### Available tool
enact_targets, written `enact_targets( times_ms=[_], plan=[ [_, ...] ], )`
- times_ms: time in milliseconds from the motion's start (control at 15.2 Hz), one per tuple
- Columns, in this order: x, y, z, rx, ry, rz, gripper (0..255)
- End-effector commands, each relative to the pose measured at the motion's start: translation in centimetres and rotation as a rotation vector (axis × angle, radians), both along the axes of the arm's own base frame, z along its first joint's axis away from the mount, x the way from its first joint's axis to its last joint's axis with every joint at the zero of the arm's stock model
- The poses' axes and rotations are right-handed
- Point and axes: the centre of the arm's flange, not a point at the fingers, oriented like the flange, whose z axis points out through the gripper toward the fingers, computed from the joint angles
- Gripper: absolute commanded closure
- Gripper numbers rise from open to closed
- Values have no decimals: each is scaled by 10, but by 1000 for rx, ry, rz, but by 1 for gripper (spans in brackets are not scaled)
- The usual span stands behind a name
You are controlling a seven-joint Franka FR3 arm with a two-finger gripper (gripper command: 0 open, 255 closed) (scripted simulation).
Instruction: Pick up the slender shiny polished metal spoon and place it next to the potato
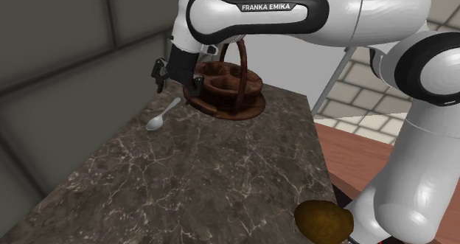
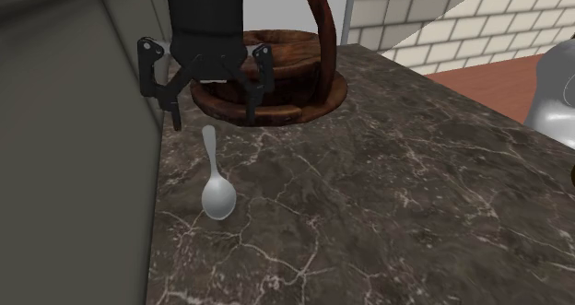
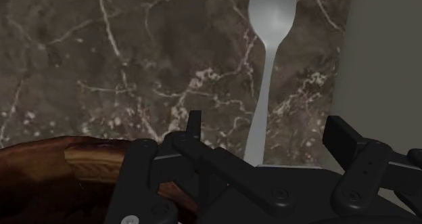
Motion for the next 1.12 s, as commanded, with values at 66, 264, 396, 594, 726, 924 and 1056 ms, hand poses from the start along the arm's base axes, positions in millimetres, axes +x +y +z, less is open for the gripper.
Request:
enact_targets(
  times_ms=[66,264,396,594,726,924,1056],
  plan=[
    [7,7,-11,4,-2,-18,0],
    [8,10,-27,4,-2,-18,0],
    [8,12,-37,4,-2,-18,0],
    [8,13,-40,4,-2,-18,0],
    [8,13,-40,4,-2,-18,0],
    [8,13,-40,3,-2,-18,0],
    [8,13,-40,3,-2,-18,255]
  ],
)
